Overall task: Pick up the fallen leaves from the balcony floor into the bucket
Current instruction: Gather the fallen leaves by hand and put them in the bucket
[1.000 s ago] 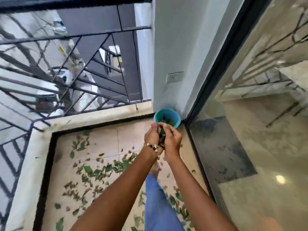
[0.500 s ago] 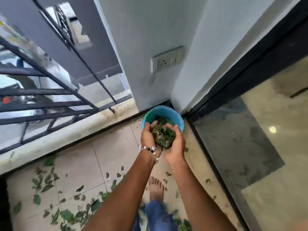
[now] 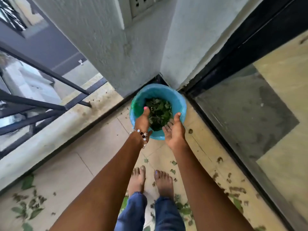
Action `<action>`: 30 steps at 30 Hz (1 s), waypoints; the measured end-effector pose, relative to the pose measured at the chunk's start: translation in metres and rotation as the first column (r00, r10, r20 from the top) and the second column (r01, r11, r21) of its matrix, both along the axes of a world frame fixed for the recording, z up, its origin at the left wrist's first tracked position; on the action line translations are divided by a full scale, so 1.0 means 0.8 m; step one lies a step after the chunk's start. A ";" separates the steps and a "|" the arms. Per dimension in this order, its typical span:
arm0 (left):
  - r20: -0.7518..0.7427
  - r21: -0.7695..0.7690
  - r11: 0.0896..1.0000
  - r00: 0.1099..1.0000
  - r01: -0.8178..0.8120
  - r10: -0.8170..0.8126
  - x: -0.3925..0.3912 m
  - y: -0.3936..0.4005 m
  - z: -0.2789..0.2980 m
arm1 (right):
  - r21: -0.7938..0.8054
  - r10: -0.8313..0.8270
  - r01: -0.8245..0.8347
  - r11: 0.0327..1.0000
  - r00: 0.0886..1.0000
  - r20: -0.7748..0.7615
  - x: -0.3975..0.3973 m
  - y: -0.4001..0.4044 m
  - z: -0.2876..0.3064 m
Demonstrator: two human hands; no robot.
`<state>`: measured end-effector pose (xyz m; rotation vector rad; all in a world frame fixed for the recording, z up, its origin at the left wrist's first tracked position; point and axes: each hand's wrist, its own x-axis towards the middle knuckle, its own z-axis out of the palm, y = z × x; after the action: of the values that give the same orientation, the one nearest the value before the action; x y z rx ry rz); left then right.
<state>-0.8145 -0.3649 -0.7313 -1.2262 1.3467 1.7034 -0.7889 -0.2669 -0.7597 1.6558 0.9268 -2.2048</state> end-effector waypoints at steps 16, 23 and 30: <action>-0.254 -0.025 0.828 0.797 0.560 -0.547 0.062 0.081 0.452 | 0.356 -0.041 0.125 0.926 0.971 -0.235 0.152 0.088 0.477; -0.480 -0.027 0.543 0.465 0.839 -0.744 0.170 0.244 0.598 | 0.436 -0.354 0.539 0.721 0.827 -0.436 0.307 0.199 0.636; -0.608 -0.001 0.195 0.154 0.981 -0.779 0.396 0.405 0.658 | 0.504 -0.583 0.777 0.378 0.622 -0.522 0.541 0.294 0.687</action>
<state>-0.4979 -0.0407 -0.2050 0.4474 1.4025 1.1703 -0.3561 -0.0314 -0.2103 2.5197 1.4955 -2.8938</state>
